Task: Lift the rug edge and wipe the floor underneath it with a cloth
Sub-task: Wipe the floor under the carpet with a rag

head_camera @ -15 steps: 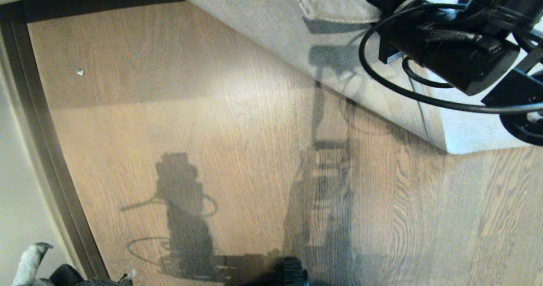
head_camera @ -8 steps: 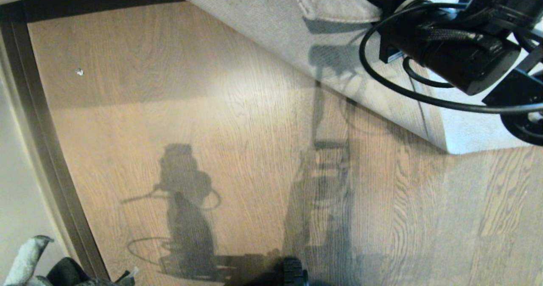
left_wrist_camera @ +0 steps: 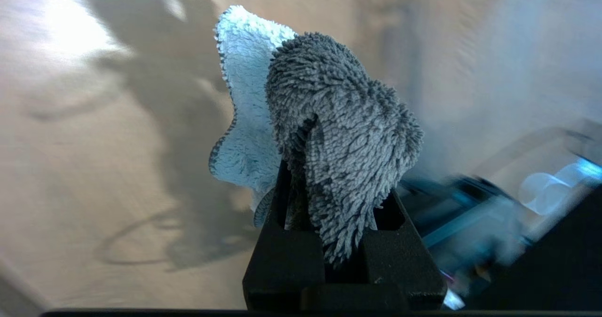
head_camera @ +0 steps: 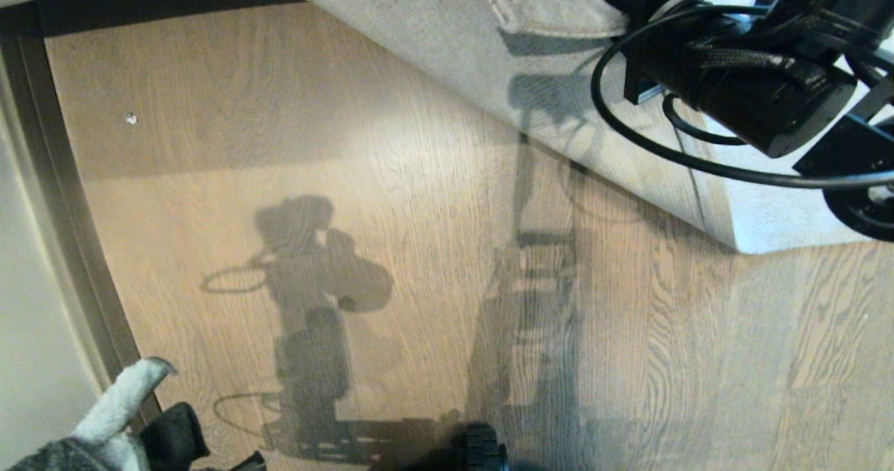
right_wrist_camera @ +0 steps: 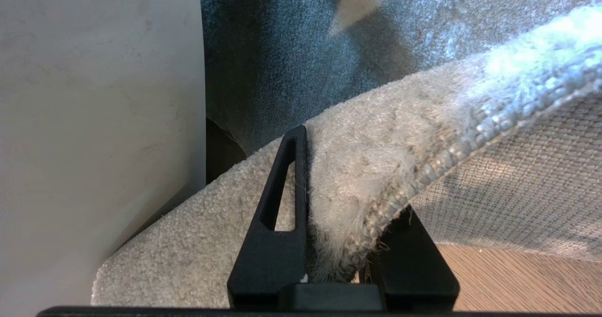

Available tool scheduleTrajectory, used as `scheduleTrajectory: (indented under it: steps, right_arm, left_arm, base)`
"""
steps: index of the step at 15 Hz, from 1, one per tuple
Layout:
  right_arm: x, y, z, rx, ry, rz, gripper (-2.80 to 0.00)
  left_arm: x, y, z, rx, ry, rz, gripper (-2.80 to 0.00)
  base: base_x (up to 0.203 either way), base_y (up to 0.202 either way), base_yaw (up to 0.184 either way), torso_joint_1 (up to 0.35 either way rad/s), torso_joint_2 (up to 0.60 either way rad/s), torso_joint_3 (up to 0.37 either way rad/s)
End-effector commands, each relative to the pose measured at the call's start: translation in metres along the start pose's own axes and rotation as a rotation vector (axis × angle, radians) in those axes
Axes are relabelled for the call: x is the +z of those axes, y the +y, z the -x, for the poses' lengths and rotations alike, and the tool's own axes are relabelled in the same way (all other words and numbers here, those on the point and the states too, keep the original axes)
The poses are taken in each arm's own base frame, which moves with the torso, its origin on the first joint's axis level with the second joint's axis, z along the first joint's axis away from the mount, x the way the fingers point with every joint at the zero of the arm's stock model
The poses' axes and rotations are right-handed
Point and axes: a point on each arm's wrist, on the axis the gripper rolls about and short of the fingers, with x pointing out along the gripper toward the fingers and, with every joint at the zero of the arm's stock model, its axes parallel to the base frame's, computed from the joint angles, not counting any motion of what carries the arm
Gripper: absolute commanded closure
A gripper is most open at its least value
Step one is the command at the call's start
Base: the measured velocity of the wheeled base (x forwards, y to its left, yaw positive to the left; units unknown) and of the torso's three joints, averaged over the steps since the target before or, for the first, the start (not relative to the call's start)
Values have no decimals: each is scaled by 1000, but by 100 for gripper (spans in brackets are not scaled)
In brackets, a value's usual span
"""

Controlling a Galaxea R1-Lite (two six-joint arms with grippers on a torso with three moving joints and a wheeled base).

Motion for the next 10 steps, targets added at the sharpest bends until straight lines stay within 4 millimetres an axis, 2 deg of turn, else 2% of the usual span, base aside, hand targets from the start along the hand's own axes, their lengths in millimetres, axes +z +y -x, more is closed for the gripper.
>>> scheduleTrajectory:
  steps: [1,4,10]
  right_arm:
    - [1,1,0,4,-4,-7,0]
    - [1,0,0,-5,-18,-6,0]
    - [2,-1,2,-28,-49,-5,0]
  left_arm:
    - [6,11,-22,-98,131,78,0]
    - [10,17,-42,-225,230,118,0]
    - [20,25,-97,-373,339,132,0]
  base:
    - [0,0,0,0,0,0]
    - [0,0,0,0,0,0]
    - [0,0,0,0,0,0]
